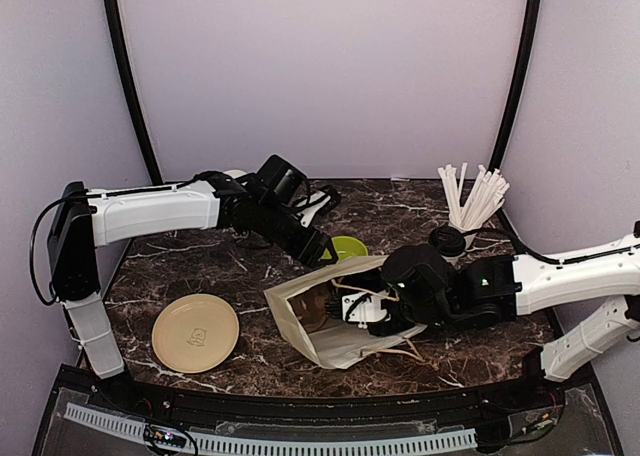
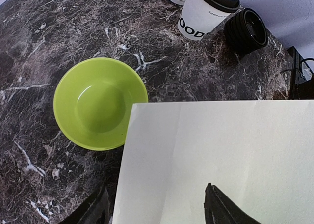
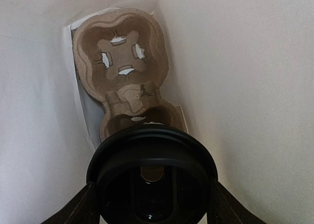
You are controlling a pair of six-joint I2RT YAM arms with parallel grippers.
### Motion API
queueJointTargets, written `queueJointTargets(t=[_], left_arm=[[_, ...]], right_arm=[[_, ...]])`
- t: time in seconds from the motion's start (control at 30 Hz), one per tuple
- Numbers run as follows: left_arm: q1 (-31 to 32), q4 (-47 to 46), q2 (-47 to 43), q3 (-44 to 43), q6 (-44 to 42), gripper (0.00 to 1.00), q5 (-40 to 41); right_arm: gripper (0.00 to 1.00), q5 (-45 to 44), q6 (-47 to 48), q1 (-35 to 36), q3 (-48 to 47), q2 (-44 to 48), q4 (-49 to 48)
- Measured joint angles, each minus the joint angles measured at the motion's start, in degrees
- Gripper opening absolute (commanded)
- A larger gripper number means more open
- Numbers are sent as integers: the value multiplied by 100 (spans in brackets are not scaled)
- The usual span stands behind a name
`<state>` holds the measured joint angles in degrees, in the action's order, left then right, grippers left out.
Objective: Pack the takeout coffee
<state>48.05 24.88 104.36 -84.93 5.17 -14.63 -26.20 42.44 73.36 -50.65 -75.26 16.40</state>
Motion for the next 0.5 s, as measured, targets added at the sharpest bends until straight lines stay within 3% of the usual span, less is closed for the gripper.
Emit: queueJointTargets(t=[0.5], left_arm=[[0, 0, 2, 2, -28, 69, -11]], right_arm=[[39, 435, -17, -330, 0, -385, -450]])
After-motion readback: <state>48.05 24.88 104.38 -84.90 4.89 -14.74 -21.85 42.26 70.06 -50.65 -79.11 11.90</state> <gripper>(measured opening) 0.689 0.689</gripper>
